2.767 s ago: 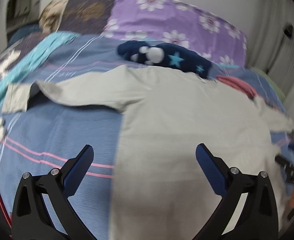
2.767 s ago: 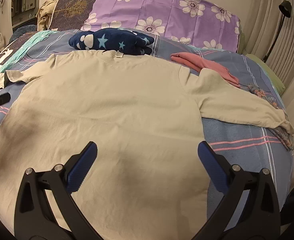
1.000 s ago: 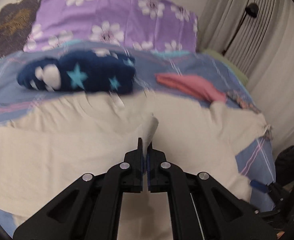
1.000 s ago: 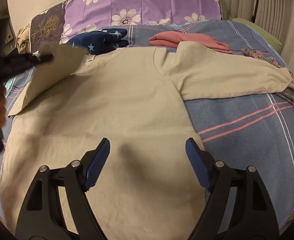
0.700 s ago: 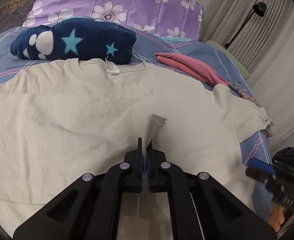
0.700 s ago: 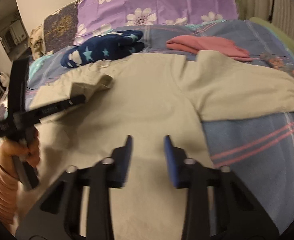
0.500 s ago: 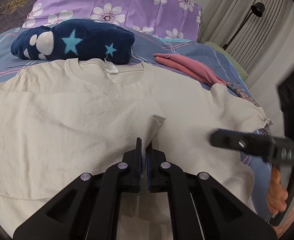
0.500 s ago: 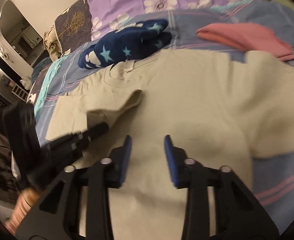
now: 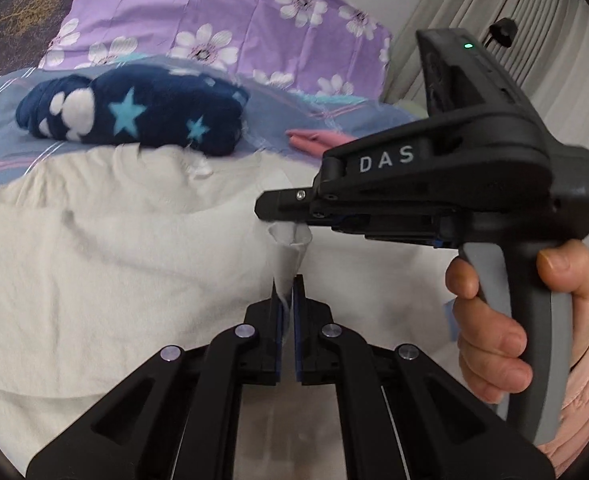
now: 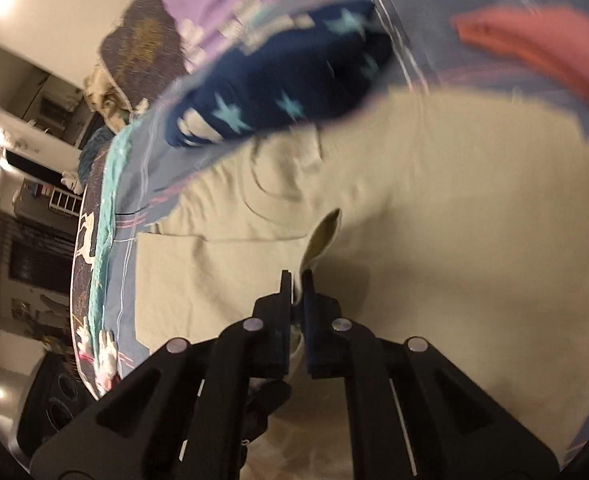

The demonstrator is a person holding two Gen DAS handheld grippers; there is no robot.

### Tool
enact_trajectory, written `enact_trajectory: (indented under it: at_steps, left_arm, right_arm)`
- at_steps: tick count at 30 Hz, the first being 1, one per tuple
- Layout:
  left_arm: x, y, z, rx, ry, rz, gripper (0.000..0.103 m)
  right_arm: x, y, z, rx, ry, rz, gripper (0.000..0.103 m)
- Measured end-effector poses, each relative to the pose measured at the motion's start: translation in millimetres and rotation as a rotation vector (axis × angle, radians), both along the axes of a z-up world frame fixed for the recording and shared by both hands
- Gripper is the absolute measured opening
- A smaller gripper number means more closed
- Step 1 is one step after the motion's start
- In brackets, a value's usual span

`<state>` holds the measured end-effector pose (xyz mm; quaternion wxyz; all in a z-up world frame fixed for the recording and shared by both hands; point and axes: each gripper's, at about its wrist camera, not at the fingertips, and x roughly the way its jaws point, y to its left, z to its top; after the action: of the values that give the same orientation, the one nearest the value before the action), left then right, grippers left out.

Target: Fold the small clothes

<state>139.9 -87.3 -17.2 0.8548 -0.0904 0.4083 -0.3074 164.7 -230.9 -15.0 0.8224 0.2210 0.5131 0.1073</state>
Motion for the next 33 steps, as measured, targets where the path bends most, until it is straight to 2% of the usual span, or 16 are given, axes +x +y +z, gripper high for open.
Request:
enact_trajectory:
  at_steps: [3,7,9,11,12,15,17,18,20,23,26,27,28,29,31,33]
  left_arm:
    - [-1,-17,15,-0.039,-0.026,-0.035,0.002]
    - [-2,-47,16,-0.072,-0.015,-0.094,0.006]
    - [-1,-63,10,-0.070,0.019,-0.129,0.018]
    - [-2,-71,-2,-0.046,0.059,-0.138,0.037]
    - [-4,-69,-5,-0.031,0.062,-0.137,0.039]
    - [-12,-46,-5,0.029,0.011,-0.107,0.050]
    - [-16,-16,-3,0.078,-0.041,-0.042,0.059]
    - [-17,-4,-3,0.096,-0.058,-0.012,0.060]
    - [-18,35,-3,0.138,-0.078,0.077,0.060]
    - [-9,89,-9,0.172,-0.069,0.220,0.060]
    - [5,138,-24,0.231,-0.057,0.381,0.060]
    - [9,149,-32,0.255,-0.036,0.409,0.059]
    - [16,161,-46,0.291,0.010,0.442,0.046]
    - [19,174,-54,0.305,0.044,0.458,0.035]
    - [17,186,-52,0.240,0.038,0.458,0.034]
    - [17,182,-45,0.283,0.023,0.451,0.033]
  right_arm:
    - [-11,-13,26,-0.108,-0.082,0.011,0.005]
    - [-23,-51,23,-0.159,-0.083,-0.042,0.005]
    - [-25,-73,5,-0.178,-0.050,-0.090,0.005]
    - [-26,-93,-20,-0.177,0.002,-0.131,0.010]
    - [-26,-98,-28,-0.182,0.021,-0.146,0.013]
    - [-38,-117,-46,-0.152,0.059,-0.192,0.020]
    - [-48,-123,-44,-0.106,0.043,-0.196,0.022]
    - [-52,-122,-41,-0.102,0.029,-0.191,0.027]
    - [-63,-117,-32,-0.112,-0.008,-0.173,0.028]
    - [-76,-91,-24,-0.107,-0.073,-0.072,0.028]
    - [-80,-74,-36,-0.083,-0.063,0.013,0.031]
    - [-79,-68,-49,-0.132,-0.022,0.015,0.031]
    - [-78,-65,-61,-0.180,-0.002,0.009,0.026]
    - [-79,-64,-64,-0.214,-0.016,0.003,0.013]
    - [-85,-61,-64,-0.250,-0.066,-0.002,0.010]
    - [-87,-59,-63,-0.272,-0.055,-0.017,0.010]
